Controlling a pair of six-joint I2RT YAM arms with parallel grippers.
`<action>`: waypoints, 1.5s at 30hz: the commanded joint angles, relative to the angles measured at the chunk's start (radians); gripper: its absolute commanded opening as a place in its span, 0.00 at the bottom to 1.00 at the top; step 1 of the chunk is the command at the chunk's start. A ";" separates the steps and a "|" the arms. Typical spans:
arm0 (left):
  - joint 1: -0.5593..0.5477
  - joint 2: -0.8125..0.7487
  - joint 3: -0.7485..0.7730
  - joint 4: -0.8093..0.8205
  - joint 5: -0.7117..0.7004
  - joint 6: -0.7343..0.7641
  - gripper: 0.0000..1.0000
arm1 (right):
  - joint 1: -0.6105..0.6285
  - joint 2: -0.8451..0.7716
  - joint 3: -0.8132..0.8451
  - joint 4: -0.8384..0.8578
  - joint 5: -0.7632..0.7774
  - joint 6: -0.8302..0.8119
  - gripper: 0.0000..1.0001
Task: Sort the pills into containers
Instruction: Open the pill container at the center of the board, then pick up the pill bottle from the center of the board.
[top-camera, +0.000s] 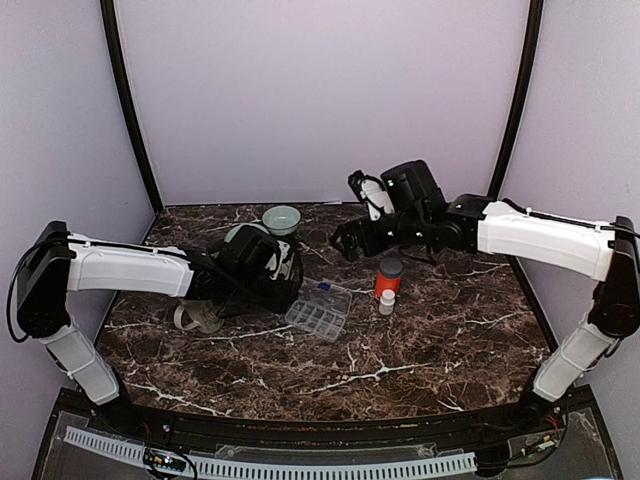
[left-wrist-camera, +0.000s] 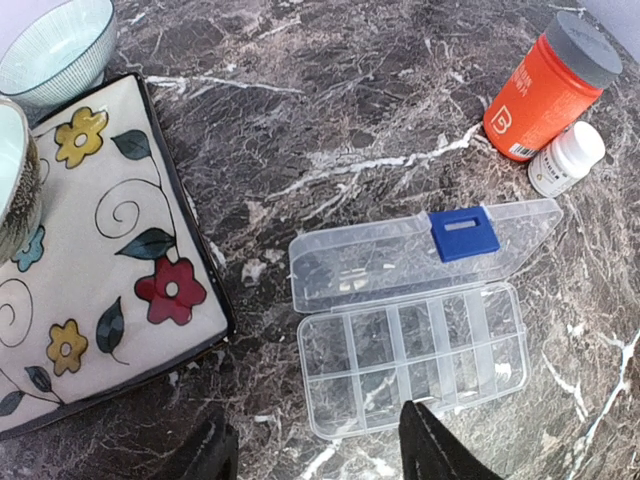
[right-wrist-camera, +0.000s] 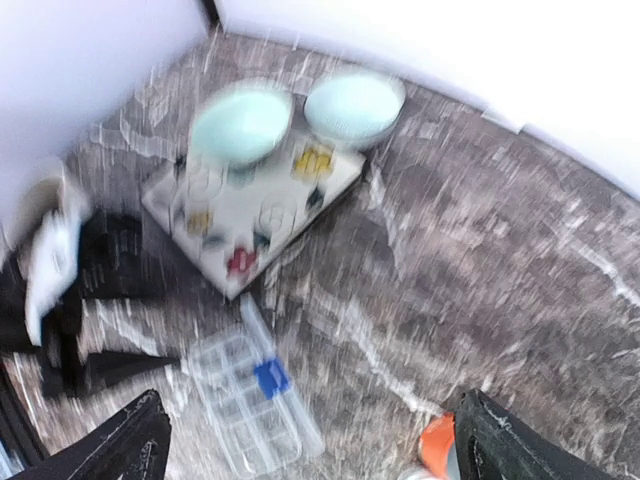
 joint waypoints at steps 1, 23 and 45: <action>-0.003 -0.056 -0.016 -0.011 -0.024 0.003 0.58 | -0.068 -0.088 -0.010 0.262 0.091 0.091 1.00; -0.006 0.065 0.012 0.058 0.034 0.029 0.58 | -0.152 0.136 0.304 -0.517 0.277 0.219 0.88; -0.006 0.197 0.079 0.063 0.076 0.167 0.58 | -0.166 0.173 0.212 -0.548 0.059 0.248 0.93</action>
